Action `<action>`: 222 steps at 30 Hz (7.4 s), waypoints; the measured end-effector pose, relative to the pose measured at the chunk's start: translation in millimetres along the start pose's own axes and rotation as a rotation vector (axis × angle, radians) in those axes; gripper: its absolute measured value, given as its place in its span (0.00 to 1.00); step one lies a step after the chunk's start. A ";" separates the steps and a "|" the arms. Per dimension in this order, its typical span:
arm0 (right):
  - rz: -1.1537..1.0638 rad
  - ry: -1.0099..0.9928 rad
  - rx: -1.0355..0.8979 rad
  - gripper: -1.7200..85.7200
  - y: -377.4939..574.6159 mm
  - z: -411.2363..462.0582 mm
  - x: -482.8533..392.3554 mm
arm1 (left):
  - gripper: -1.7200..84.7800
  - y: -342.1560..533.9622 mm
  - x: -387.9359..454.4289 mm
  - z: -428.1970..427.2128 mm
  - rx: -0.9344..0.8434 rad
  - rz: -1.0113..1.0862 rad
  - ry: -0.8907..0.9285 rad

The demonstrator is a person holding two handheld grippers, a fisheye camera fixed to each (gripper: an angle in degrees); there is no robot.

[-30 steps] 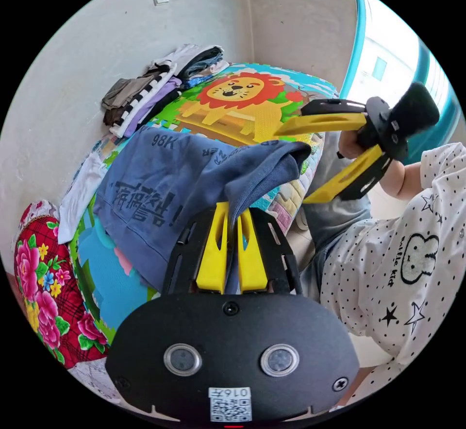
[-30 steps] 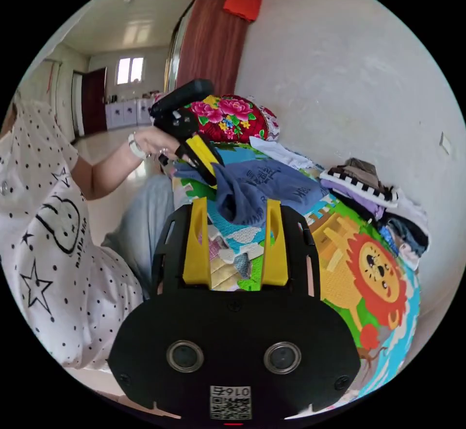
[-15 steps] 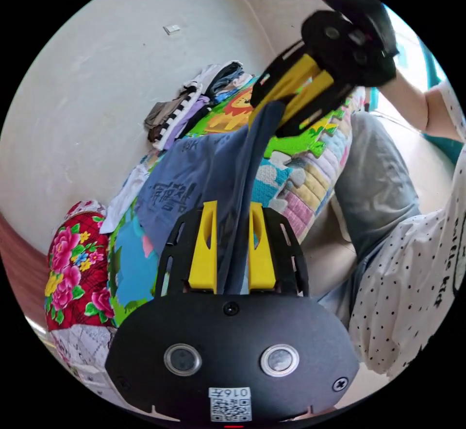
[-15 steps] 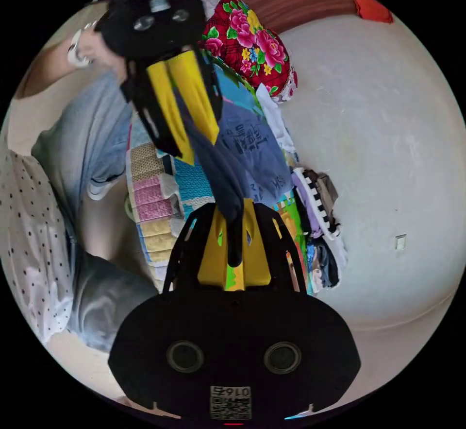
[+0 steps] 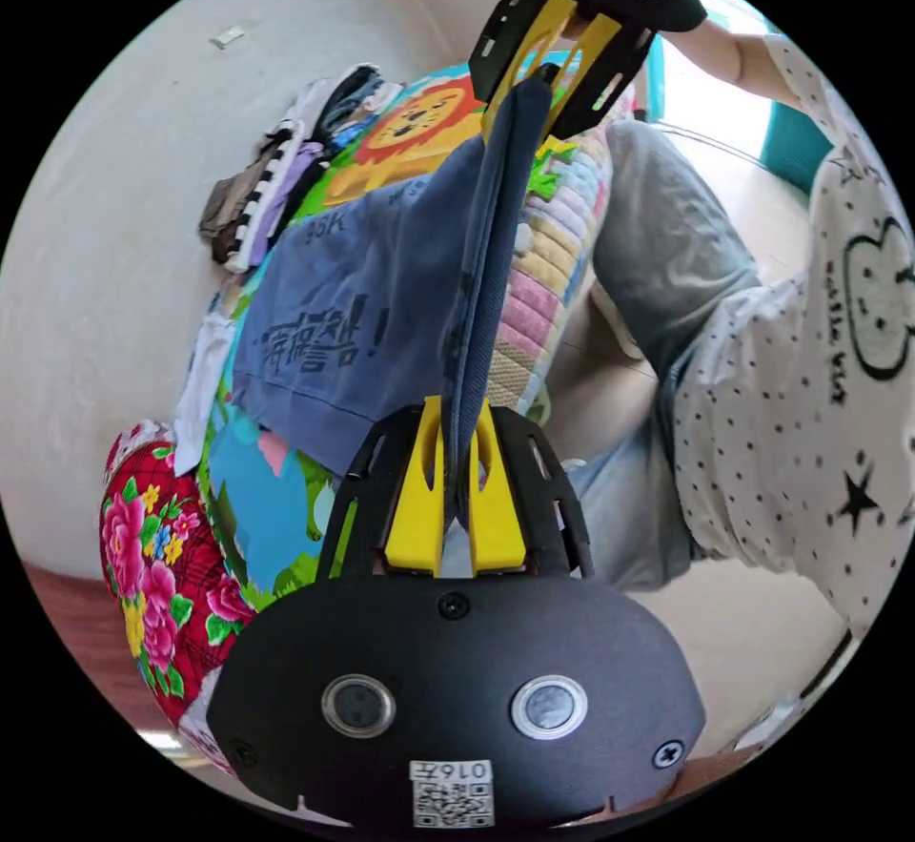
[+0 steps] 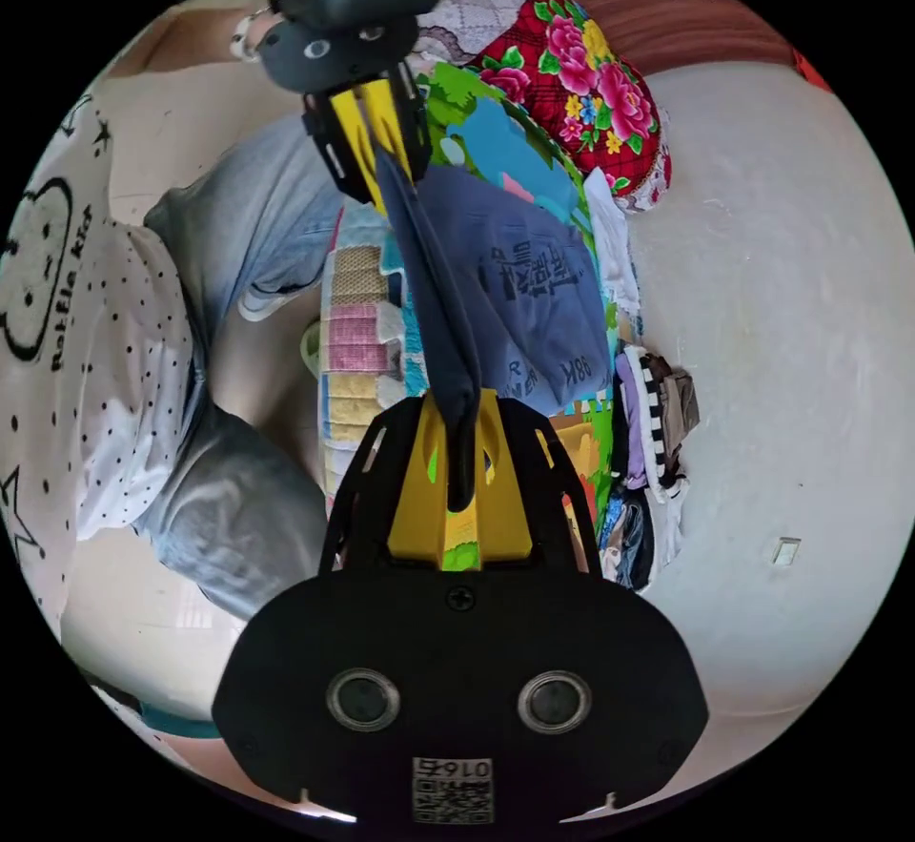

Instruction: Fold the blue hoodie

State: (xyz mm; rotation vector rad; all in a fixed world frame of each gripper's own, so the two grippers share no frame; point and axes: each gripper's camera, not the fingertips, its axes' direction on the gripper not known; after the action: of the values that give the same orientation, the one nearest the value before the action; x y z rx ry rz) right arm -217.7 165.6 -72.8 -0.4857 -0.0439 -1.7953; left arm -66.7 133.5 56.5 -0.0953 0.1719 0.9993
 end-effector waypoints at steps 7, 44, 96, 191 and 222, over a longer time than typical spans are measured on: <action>-0.078 -0.352 0.037 0.06 6.8 -37.0 117.2 | 0.02 -45.6 -87.3 -24.4 -0.023 0.174 0.429; 0.211 -1.175 -0.324 0.11 -65.2 299.2 647.3 | 0.06 -18.4 -583.6 274.8 -0.143 -0.422 1.069; 0.814 -0.356 0.247 0.02 207.7 193.9 152.6 | 0.01 -88.4 -230.5 181.8 0.292 -0.486 0.299; 0.944 -0.449 0.607 0.11 350.6 250.2 83.0 | 0.02 155.4 83.5 135.4 0.584 -0.663 0.150; 0.942 -0.345 0.269 0.03 253.3 273.6 252.5 | 0.06 54.9 105.1 167.1 0.422 -0.456 0.143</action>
State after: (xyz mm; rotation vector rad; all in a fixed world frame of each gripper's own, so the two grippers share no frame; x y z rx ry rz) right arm 51.1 -61.6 208.1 -0.5006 -0.2495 -0.7596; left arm -40.7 276.6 200.9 0.1749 0.4667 0.4864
